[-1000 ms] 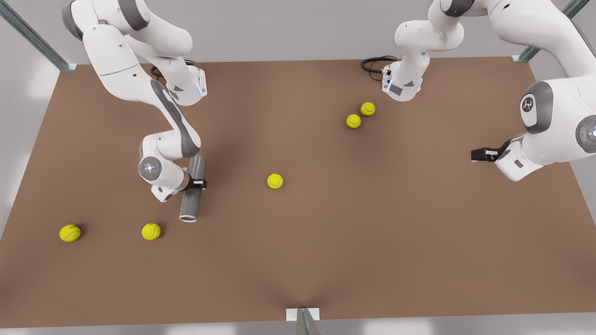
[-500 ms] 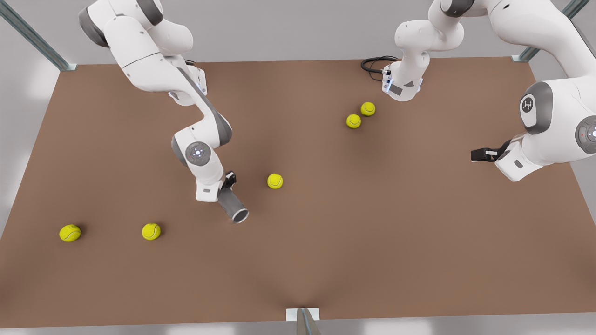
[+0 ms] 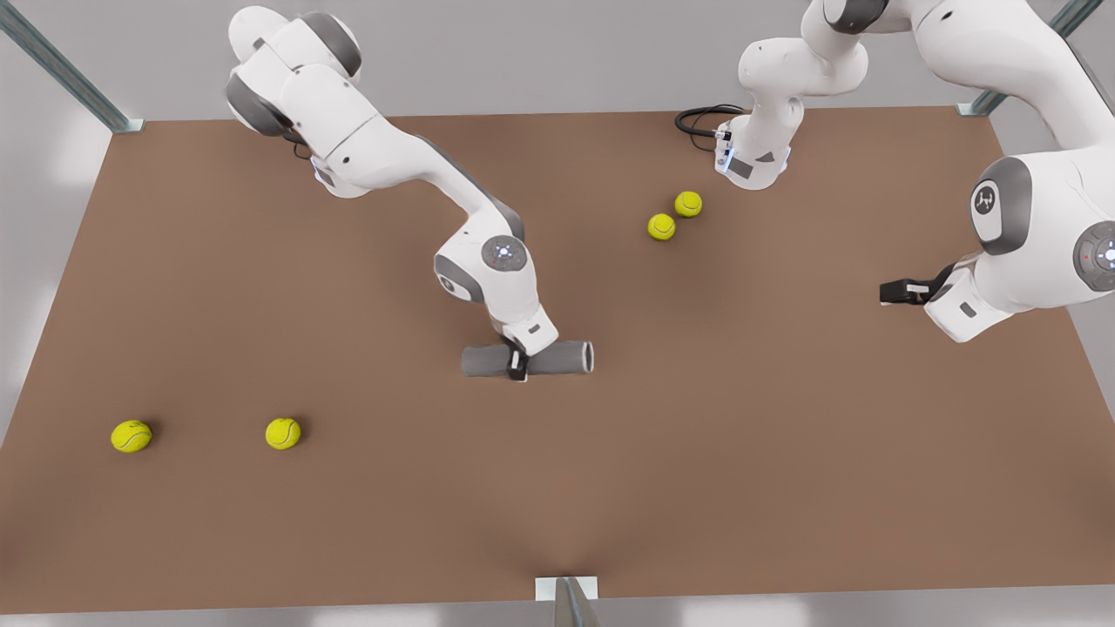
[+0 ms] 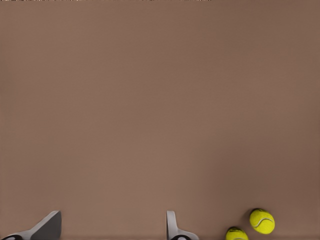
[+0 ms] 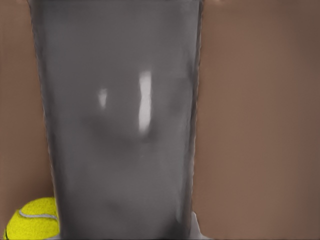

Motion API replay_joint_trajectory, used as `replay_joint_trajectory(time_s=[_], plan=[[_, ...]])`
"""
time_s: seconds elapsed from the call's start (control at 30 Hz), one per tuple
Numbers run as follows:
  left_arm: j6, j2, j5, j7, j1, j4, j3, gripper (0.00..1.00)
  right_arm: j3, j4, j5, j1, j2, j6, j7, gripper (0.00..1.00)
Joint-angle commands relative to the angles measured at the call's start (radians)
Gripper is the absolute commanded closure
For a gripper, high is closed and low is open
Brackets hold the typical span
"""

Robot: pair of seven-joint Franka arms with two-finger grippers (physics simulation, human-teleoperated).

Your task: Put the tennis tube upright

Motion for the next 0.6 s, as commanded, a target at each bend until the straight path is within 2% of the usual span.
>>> replay_joint_trajectory(time_s=[0.0,0.2,0.33,0.4,0.5,0.53,0.57], plan=[[0.000,0.000,0.000,0.000,0.000,0.000,0.000,0.00,0.000,0.018,-0.005,0.019,0.009,-0.001,0.001,0.32],[0.000,0.001,0.000,0.000,0.000,0.000,0.000,0.00,-0.009,0.181,-0.005,0.127,0.110,-0.015,-0.002,0.32],[0.002,0.006,0.000,0.000,0.000,0.000,0.000,0.00,-0.014,0.405,0.003,0.219,0.242,-0.127,0.002,0.32],[0.003,0.008,0.000,0.000,0.000,0.000,0.000,0.00,-0.034,0.558,0.029,0.281,0.330,-0.185,0.004,0.32],[0.005,0.014,0.000,0.000,0.002,0.000,0.000,0.00,-0.121,0.668,0.083,0.380,0.411,-0.196,0.002,0.31],[0.005,0.014,0.000,0.000,0.002,0.000,0.000,0.00,-0.124,0.682,0.083,0.386,0.426,-0.196,0.002,0.30],[0.005,0.015,0.000,0.000,0.002,0.000,0.000,0.00,-0.124,0.696,0.084,0.387,0.442,-0.196,0.001,0.24]])
